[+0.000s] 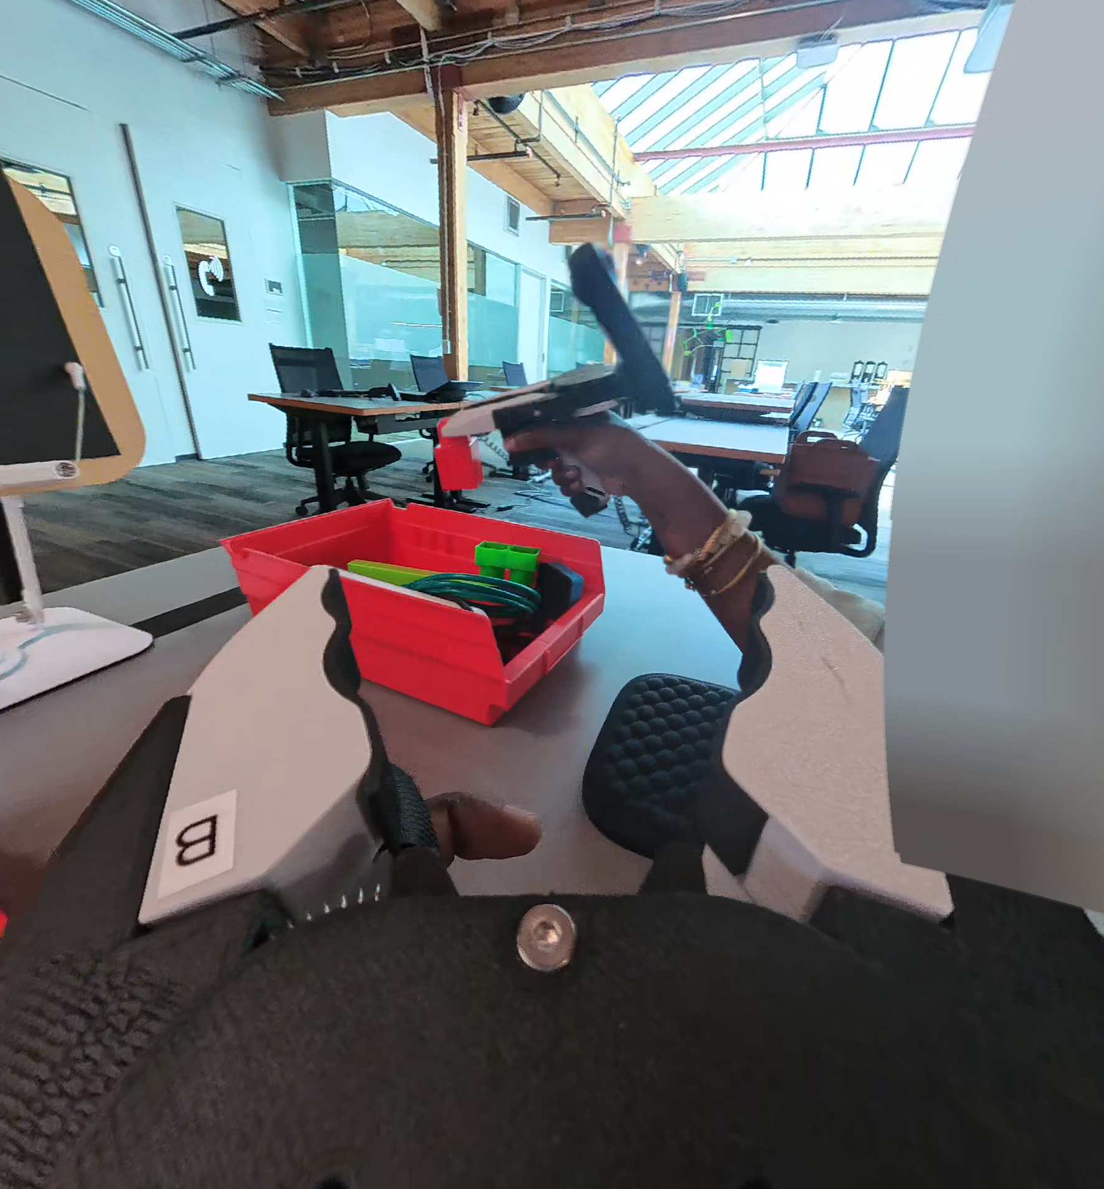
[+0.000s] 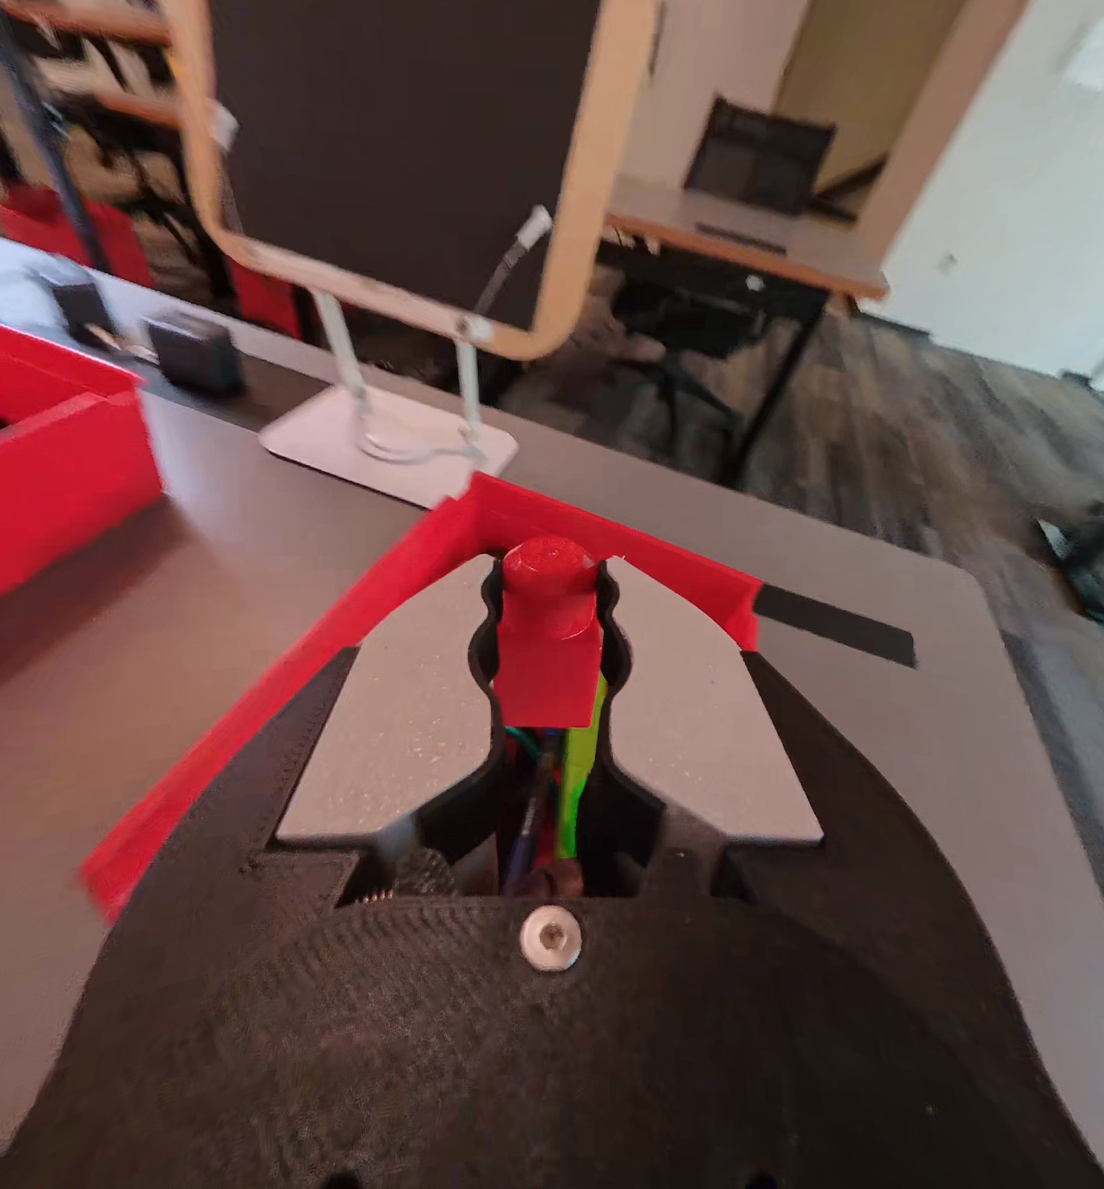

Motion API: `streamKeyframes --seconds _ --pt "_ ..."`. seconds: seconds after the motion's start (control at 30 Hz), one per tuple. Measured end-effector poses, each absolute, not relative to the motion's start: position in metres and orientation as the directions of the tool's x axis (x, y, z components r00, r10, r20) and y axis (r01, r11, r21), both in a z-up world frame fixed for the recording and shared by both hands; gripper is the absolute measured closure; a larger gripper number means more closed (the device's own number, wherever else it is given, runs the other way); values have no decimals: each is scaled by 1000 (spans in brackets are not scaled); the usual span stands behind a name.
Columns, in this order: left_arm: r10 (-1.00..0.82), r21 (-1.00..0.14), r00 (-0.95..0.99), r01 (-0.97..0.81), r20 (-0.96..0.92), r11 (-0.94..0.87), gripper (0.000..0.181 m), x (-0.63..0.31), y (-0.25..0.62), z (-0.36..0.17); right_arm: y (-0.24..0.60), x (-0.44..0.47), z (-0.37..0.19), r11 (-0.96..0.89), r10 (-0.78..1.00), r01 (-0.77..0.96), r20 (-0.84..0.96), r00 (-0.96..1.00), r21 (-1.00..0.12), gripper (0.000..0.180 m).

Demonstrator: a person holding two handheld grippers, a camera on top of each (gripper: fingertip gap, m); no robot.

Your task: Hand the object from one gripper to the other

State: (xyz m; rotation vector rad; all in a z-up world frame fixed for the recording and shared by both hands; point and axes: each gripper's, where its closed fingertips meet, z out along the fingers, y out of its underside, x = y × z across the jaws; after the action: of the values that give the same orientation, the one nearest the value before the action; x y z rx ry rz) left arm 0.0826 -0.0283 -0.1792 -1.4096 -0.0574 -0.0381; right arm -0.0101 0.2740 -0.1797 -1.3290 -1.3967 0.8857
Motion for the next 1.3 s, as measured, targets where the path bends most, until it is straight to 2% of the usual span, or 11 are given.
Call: streamKeyframes --seconds 0.03,0.3,0.53,0.7,0.87,1.03,1.3 --pt "14 -985 998 61 64 161 64 81 -30 -179 285 -20 -189 133 980 319 171 97 -939 152" --pt "68 -980 994 67 81 186 68 66 -45 -174 335 -66 -261 100 957 599 242 162 -795 152" --pt "119 -984 990 59 80 170 70 54 -53 -177 357 -65 -292 131 914 754 373 160 -644 151" --pt "147 -987 984 75 96 142 71 47 -56 -182 358 -64 -313 109 925 816 359 127 -568 151" --pt "176 -981 970 149 170 125 65 38 -58 -186 355 -63 -311 110 928 811 353 124 -574 146" --pt "175 -970 956 222 235 95 48 32 -63 -193 351 -58 -282 97 931 736 322 171 -670 106" --pt "334 -956 902 292 275 -1 42 -1 -87 -213 282 -9 -237 67 988 497 128 90 -865 34"
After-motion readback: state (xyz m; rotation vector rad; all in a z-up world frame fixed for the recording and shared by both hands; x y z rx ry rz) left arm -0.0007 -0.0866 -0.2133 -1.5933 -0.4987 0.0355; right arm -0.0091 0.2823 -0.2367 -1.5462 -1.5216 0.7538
